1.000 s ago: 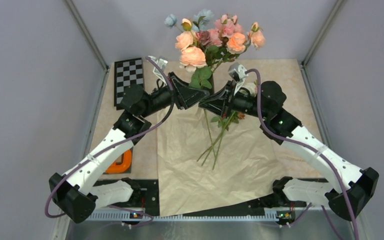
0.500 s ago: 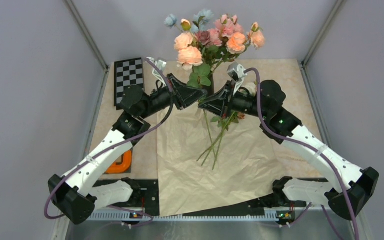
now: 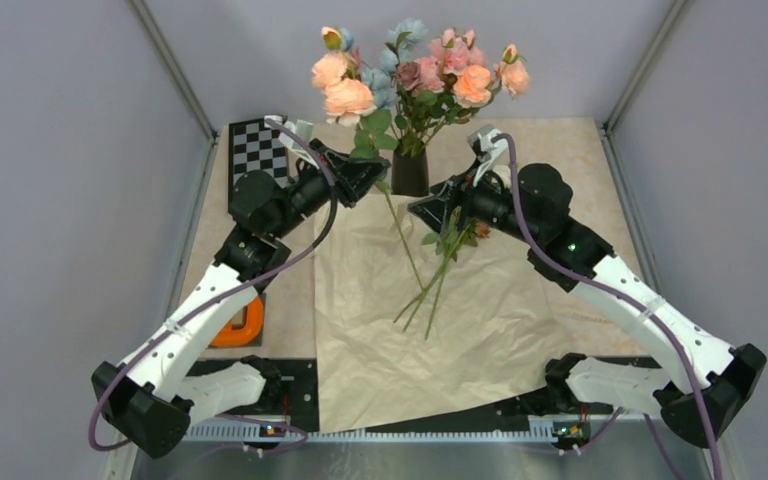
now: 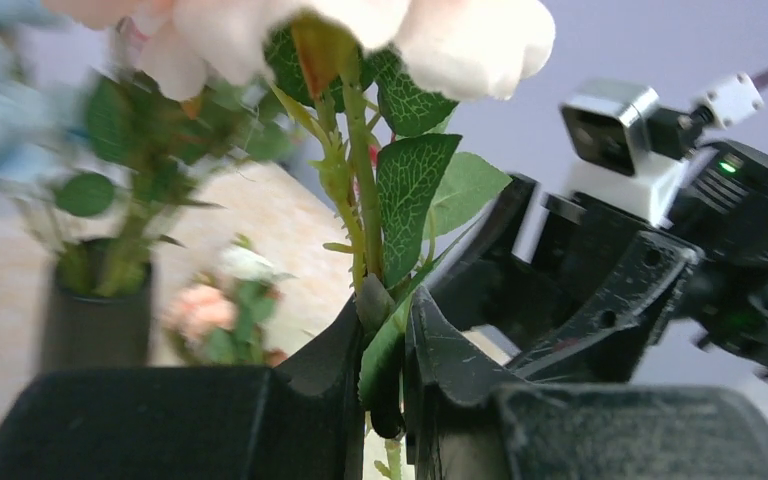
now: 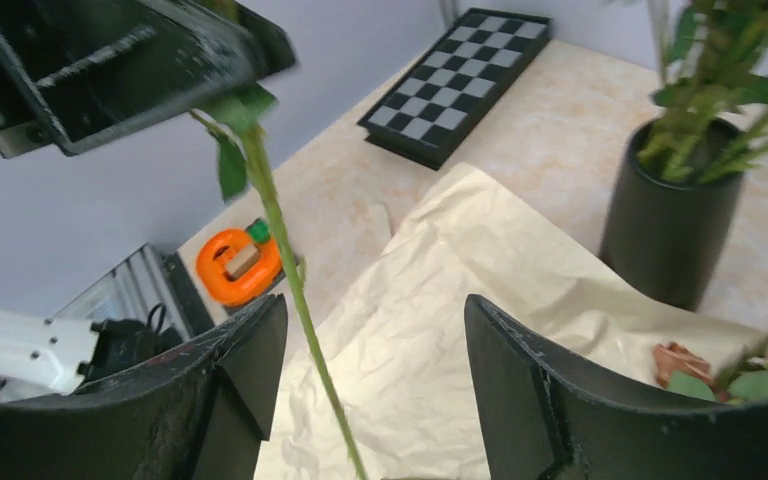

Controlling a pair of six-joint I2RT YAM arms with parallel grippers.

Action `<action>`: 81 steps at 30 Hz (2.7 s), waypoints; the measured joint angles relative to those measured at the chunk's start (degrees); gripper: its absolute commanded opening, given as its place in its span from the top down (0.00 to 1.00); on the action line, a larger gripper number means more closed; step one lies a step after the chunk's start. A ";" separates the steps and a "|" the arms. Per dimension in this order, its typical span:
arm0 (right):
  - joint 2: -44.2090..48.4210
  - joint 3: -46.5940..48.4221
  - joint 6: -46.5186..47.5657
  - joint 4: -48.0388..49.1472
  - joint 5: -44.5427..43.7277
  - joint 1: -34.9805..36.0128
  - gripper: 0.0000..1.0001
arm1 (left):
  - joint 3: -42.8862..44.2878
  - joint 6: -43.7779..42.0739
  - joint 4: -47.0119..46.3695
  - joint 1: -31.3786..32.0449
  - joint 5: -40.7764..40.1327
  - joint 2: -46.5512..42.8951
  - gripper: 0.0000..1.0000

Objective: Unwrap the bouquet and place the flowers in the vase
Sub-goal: Insert the fake flower into the vase.

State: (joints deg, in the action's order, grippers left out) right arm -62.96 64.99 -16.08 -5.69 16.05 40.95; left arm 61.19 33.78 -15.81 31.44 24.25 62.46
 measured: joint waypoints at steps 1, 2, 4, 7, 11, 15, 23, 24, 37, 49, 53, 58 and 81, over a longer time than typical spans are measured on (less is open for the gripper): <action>0.37 -0.02 -0.02 -0.92 -1.16 -0.46 0.32 | -0.15 -1.27 -0.09 -0.37 -1.90 -0.48 1.00; 0.81 -0.11 -0.15 -1.64 -2.05 -1.18 0.31 | -0.50 -2.73 -0.55 -0.79 -4.22 -1.05 1.00; 1.70 -0.52 -0.52 -2.32 -2.97 -3.32 0.30 | -1.22 -5.35 -1.88 -1.75 -7.91 -2.08 1.00; 4.26 -3.10 -1.49 -2.71 -3.34 -9.07 0.29 | -2.51 -8.46 -6.75 -3.76 -12.09 -2.60 1.00; 7.80 -7.39 -2.43 -3.72 -3.48 -17.09 0.29 | -2.91 -10.71 -13.92 -7.06 -15.45 -1.11 1.00; 9.68 -9.64 -2.64 -4.98 -3.39 -22.95 0.28 | -2.19 -11.23 -21.22 -9.66 -16.61 2.93 1.00; 10.38 -12.33 -3.17 -6.58 -2.82 -33.75 0.28 | 2.80 -13.33 -27.41 -10.93 -16.61 11.80 1.00; 10.40 -12.61 -3.17 -6.67 -2.80 -34.21 0.28 | 3.96 -14.08 -27.74 -10.93 -16.61 12.79 1.00; 10.78 -13.70 -3.06 -7.23 -1.33 -36.52 0.29 | 16.26 -20.37 -29.03 -11.13 -15.17 19.23 1.00; 9.84 -14.08 -3.10 -7.13 -0.09 -37.46 0.29 | 18.75 -21.05 -25.94 -11.21 -11.76 23.12 1.00; 9.79 -14.80 -3.19 -6.84 0.22 -37.57 0.29 | 18.75 -20.72 -25.49 -11.21 -11.56 23.69 1.00; 9.60 -15.15 -3.28 -6.73 0.52 -37.77 0.29 | 18.73 -20.31 -25.49 -11.21 -11.56 24.09 1.00; 9.31 -15.87 -4.63 -6.27 1.20 -37.77 0.30 | 14.99 -16.13 -28.87 -11.23 -9.53 31.69 1.00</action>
State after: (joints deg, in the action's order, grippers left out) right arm -53.65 49.12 -20.71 -11.97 17.26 3.18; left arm 76.18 17.65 -44.69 20.21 14.72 94.15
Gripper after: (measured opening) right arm 0.705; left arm 0.188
